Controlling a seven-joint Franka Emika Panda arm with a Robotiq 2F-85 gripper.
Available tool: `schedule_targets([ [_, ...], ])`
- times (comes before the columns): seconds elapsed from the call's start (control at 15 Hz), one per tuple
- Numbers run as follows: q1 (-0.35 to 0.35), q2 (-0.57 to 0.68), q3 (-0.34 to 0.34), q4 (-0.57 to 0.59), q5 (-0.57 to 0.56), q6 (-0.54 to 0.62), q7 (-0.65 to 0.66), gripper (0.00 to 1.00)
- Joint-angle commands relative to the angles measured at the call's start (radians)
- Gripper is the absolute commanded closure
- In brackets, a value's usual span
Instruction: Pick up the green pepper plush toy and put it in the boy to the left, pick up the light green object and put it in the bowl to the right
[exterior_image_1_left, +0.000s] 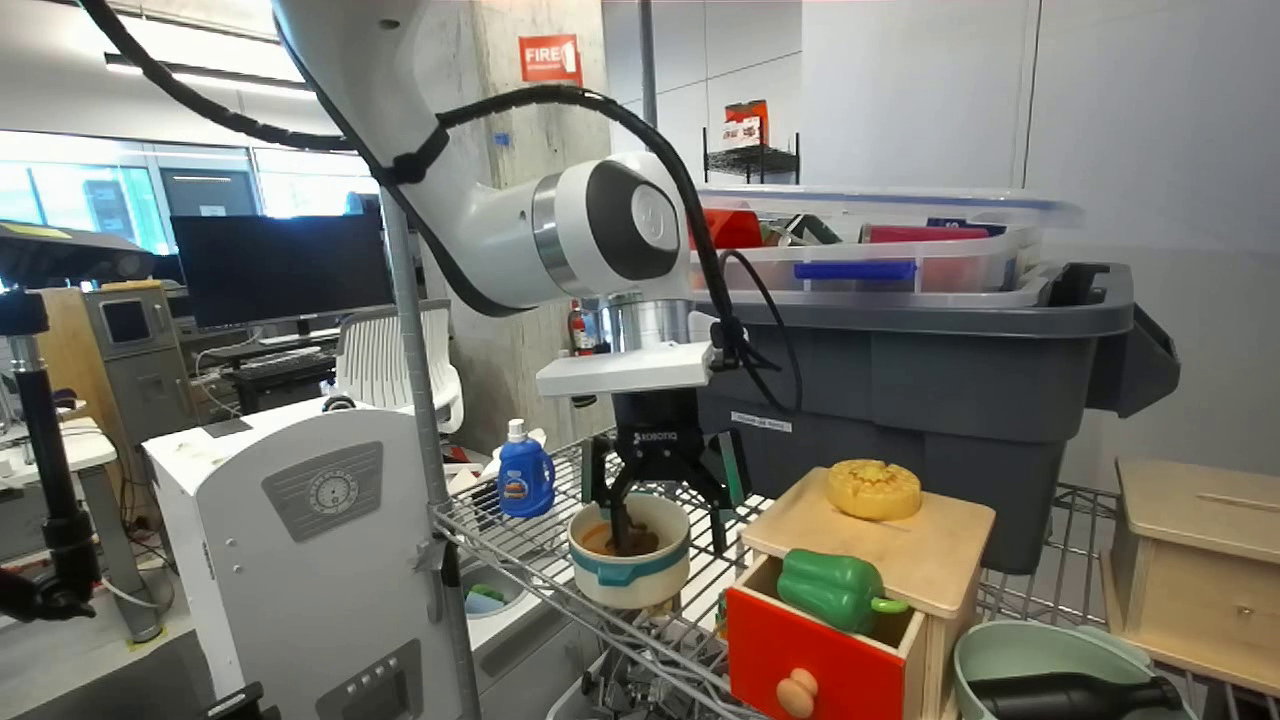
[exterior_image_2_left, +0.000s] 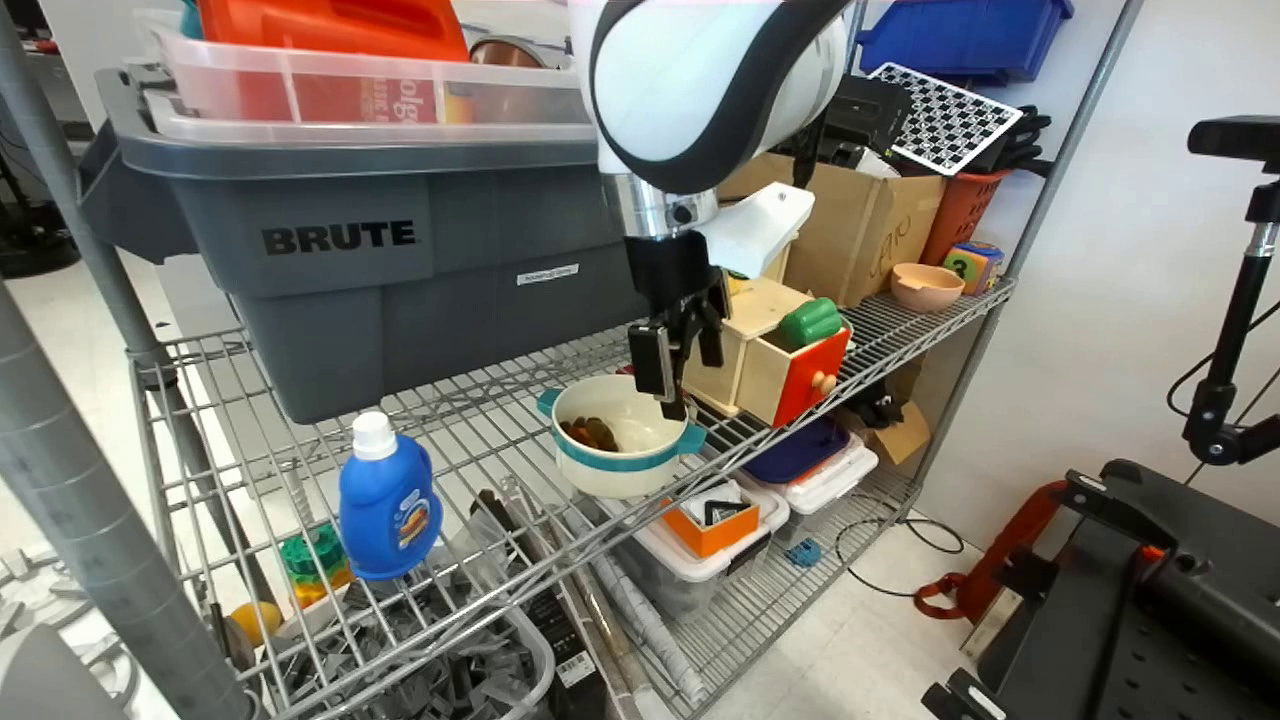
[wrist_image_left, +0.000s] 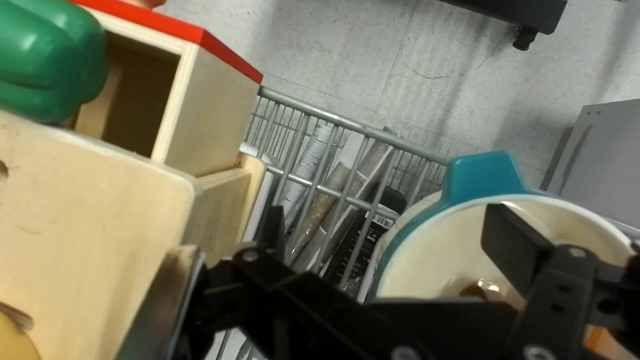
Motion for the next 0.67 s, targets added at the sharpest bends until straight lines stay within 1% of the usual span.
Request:
schedule_targets([
  [0.0, -0.001, -0.087, -0.009, -0.104, -0.021, 0.047, 0.028, 0.0],
  [0.4, 0.007, -0.16, -0.016, -0.171, -0.037, 0.064, 0.056, 0.0],
  [0.6, 0.007, -0.204, -0.018, -0.22, -0.045, 0.09, 0.074, 0.0],
])
